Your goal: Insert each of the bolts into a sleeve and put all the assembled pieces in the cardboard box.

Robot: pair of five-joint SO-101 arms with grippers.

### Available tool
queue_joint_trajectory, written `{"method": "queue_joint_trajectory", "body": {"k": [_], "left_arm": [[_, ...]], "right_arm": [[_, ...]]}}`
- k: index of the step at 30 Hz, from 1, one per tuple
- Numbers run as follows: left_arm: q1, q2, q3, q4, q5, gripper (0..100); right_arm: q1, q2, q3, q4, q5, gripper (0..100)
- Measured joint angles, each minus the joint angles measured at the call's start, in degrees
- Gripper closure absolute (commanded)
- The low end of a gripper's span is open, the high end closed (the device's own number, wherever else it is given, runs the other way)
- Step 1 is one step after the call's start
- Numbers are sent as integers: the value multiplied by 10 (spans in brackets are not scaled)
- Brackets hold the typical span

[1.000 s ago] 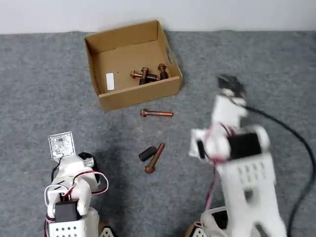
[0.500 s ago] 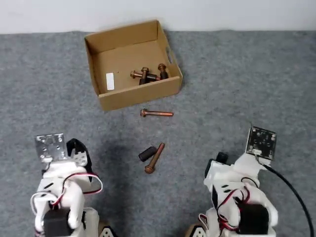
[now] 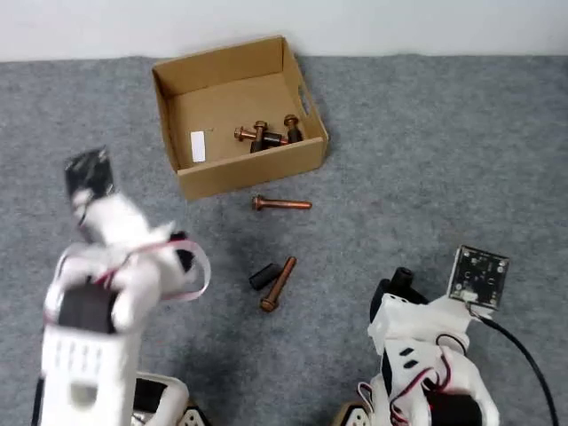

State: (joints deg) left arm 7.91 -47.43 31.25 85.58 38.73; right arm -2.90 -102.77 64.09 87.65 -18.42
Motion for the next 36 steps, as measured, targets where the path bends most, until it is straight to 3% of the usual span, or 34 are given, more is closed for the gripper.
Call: {"method": "queue_joint_trajectory", "body": {"k": [4,18,25,36], "left_arm": [[38,150,-112,11,46,994],[55,565,-408,13,108,991],[83,748,-574,42,118,853],[97,996,-859,113,128,846]], "right_arm": [[0,-8,0,0,0,991],[27,-8,0,0,0,991],[27,-8,0,0,0,991],[32,-8,0,0,0,991]]}}
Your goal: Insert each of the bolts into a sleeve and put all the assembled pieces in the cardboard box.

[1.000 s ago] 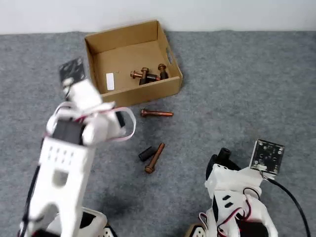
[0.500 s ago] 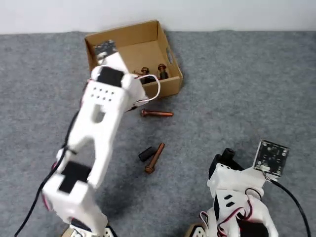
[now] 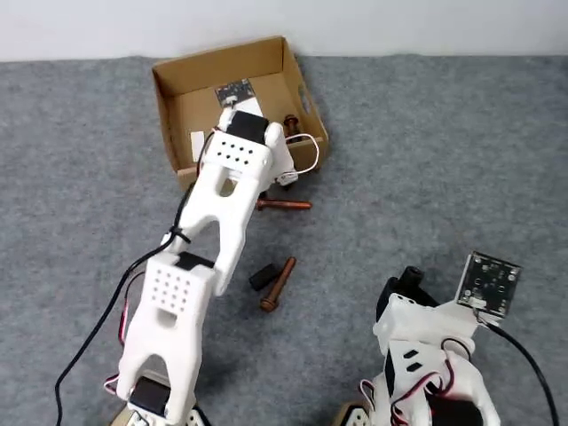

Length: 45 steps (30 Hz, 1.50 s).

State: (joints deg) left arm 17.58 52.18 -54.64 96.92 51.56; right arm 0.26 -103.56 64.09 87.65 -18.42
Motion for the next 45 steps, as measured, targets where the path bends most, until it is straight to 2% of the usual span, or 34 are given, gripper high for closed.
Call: {"method": "queue_joint_trajectory", "body": {"k": [6,15,27,39,41,44,45], "left_arm": [[0,81,-78,18,0,845],[-13,140,-118,18,0,844],[-23,149,-121,18,1,844],[-68,157,-99,18,4,850],[-68,149,-84,18,5,882],[-68,129,-53,16,6,1000],[-68,124,-43,16,6,992]], "right_arm": [[0,0,0,0,0,991],[-1,0,4,0,0,991],[-1,0,6,0,0,991],[0,0,9,0,0,991],[-1,0,9,0,0,991],[-1,0,9,0,0,991],[-1,0,9,0,0,991]]}}
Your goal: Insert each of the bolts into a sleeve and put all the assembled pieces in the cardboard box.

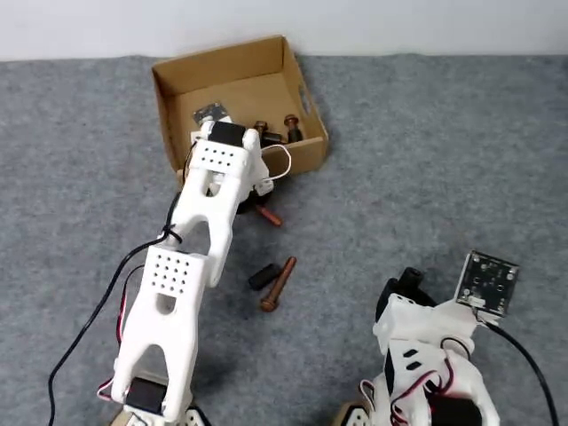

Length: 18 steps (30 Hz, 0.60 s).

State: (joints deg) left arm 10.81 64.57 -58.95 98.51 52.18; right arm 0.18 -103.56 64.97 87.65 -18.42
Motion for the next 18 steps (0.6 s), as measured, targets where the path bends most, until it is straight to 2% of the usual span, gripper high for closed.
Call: {"method": "queue_joint_trajectory", "body": {"k": [11,18], "left_arm": [[8,-65,59,2,-12,997],[59,-201,111,3,-59,997]], "right_arm": [[0,0,0,0,0,991],[0,0,0,0,0,991]]}}
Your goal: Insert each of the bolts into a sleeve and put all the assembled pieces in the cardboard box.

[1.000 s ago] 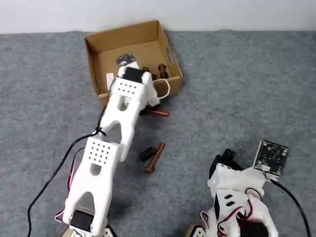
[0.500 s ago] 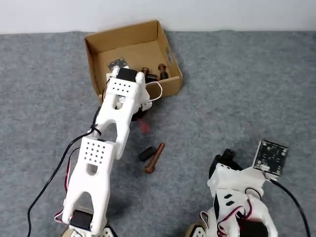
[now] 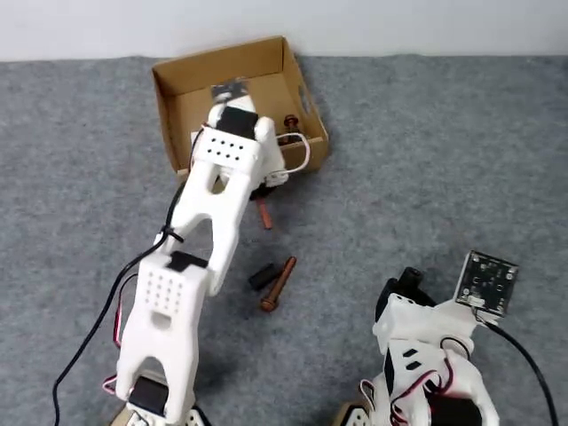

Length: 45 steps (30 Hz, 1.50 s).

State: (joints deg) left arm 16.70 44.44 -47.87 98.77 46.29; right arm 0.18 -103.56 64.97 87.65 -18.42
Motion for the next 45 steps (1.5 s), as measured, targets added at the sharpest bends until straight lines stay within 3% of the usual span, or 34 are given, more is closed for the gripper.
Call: {"method": "queue_joint_trajectory", "body": {"k": [9,19,34,42,45], "left_arm": [[73,-287,250,-21,-48,997],[46,-540,532,-156,-86,997],[33,-953,929,-358,-177,996],[33,-1120,1052,-434,-187,996],[33,-1191,1100,-466,-208,996]], "right_arm": [[0,0,0,0,0,991],[-4,0,0,0,11,991],[-194,0,0,0,15,991],[-302,0,0,-5,18,991],[-350,0,10,-28,54,991]]}}
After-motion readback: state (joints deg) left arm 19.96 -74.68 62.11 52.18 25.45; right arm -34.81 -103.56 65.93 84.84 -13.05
